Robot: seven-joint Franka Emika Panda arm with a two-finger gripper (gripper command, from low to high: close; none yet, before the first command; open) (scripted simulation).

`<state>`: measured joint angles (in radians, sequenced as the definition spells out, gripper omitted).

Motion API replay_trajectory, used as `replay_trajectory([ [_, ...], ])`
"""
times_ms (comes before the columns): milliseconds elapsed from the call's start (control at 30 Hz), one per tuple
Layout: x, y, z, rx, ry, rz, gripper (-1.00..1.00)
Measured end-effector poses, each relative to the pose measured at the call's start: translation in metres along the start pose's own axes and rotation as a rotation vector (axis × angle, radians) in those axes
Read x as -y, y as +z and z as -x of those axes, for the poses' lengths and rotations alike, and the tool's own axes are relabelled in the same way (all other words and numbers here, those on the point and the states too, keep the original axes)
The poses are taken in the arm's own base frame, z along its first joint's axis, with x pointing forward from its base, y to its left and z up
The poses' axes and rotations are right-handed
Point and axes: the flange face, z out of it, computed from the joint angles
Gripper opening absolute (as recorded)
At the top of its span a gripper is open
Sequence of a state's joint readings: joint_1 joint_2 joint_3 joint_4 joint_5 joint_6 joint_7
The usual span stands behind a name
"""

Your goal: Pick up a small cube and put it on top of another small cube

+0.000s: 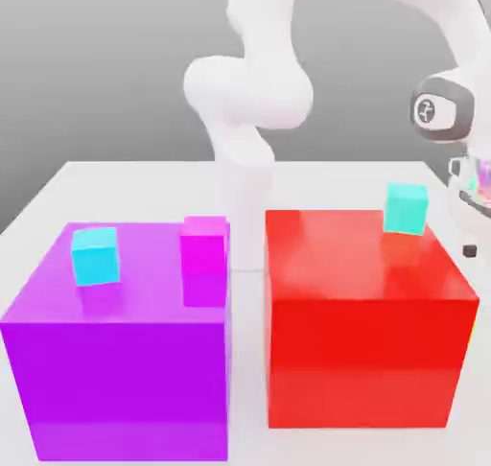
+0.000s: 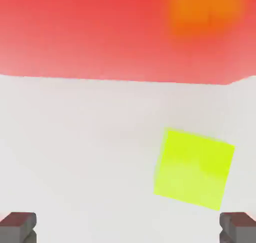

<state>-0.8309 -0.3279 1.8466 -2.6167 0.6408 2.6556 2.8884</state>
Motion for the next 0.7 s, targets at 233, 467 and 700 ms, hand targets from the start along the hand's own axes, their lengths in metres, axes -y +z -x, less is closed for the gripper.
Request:
replay_trajectory([
  [233,-0.01,0.068,-0.012,-0.034,0.093,0.016,0.0],
  [467,-0.009,0.086,-0.014,-0.035,0.095,0.016,-1.0],
  [700,-0.009,0.042,-0.012,-0.032,0.093,0.016,-1.0],
])
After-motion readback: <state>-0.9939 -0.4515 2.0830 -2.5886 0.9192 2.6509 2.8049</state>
